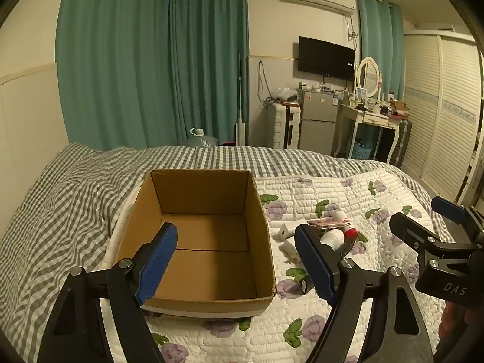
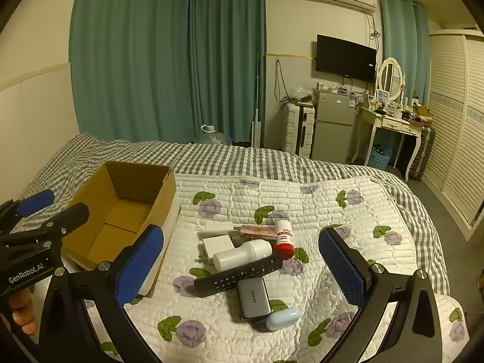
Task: Organize rigid objects
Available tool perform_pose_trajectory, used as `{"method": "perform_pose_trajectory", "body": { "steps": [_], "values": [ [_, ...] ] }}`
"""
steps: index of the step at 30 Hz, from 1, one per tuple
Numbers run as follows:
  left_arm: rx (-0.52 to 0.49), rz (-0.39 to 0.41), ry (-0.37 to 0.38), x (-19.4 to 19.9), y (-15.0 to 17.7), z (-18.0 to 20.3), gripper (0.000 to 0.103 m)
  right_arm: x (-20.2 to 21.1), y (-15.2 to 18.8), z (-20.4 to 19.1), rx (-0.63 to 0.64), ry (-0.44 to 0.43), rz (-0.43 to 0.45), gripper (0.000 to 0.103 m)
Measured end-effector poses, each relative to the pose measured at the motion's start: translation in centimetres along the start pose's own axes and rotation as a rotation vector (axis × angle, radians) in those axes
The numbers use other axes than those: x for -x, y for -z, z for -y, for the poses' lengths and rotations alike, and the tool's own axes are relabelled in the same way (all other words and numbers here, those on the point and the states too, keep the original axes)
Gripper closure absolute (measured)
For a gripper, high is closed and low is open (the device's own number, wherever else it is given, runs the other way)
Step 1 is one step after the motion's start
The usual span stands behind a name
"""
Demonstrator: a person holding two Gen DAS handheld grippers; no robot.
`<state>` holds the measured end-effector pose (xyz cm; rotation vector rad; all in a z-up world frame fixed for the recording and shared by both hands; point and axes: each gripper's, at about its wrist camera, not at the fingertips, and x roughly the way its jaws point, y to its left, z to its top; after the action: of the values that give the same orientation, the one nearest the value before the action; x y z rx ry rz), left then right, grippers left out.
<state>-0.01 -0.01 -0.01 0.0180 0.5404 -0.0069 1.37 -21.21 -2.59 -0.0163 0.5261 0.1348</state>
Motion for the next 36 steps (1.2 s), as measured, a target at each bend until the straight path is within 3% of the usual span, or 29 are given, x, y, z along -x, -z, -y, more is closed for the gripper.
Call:
{"method": "perform_pose_trajectory", "body": {
  "steps": [36],
  "values": [
    [0.004, -0.003, -0.008, -0.06, 0.22, -0.03, 0.020, -0.10, 0.15, 0.16, -0.001, -0.001, -0.008, 0.000]
  ]
}}
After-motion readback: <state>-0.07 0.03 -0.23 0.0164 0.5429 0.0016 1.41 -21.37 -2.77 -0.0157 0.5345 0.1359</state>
